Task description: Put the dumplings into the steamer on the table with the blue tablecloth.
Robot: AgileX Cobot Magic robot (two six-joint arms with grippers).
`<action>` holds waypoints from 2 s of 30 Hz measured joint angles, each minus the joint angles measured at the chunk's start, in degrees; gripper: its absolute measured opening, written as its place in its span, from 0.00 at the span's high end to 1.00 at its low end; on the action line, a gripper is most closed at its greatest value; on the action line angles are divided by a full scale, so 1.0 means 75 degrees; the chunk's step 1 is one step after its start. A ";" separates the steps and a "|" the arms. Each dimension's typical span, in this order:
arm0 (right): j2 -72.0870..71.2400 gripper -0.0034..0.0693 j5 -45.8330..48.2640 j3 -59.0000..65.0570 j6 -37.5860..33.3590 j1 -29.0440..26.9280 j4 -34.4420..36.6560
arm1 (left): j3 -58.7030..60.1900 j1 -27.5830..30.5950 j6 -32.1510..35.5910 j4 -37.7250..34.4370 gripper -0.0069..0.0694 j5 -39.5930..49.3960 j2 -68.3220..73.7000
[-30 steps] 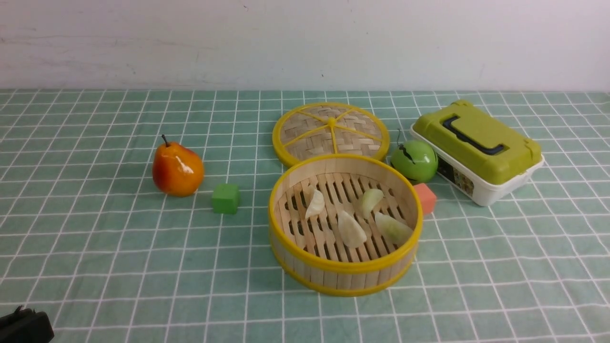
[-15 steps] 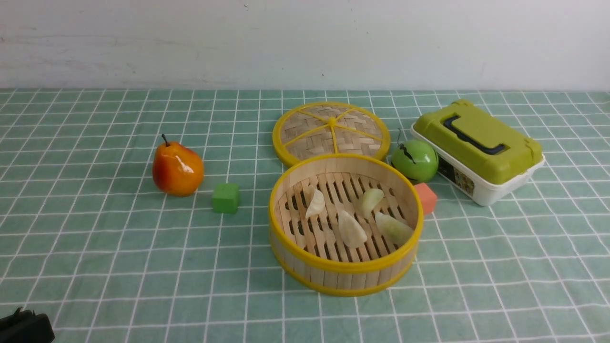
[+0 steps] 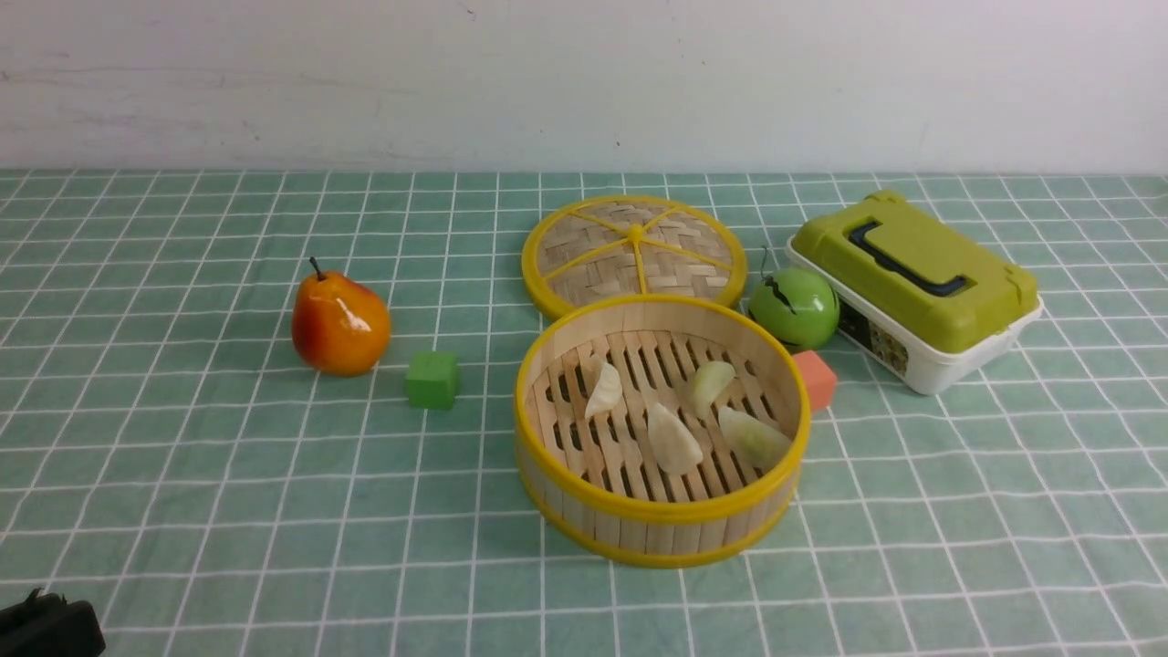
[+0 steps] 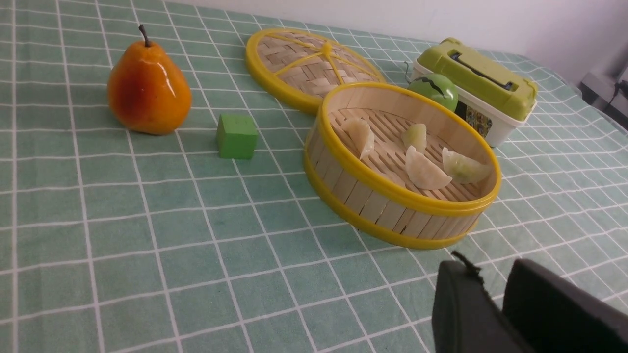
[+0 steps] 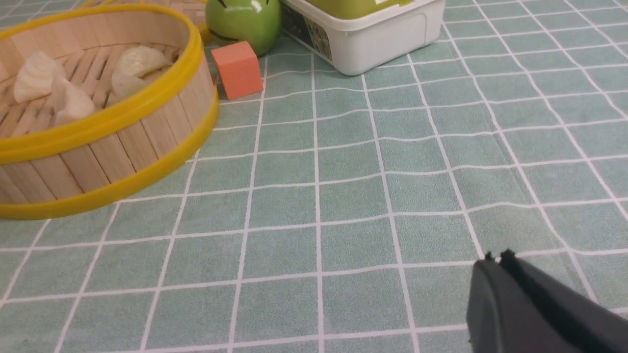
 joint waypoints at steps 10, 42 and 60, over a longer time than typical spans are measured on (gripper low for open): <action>0.0000 0.97 0.0000 0.0000 0.0000 0.0000 0.0000 | 0.0000 0.0000 0.0000 0.0000 0.72 0.0000 0.0000; 0.0000 0.94 0.0000 0.0000 0.0000 0.0000 -0.0021 | 0.0000 0.0000 0.0000 0.0653 0.69 -0.0039 0.0000; 0.0000 0.90 0.0000 0.0000 0.0000 0.0000 -0.0021 | 0.0556 0.1962 0.3255 -0.1410 0.93 -0.1907 -0.0238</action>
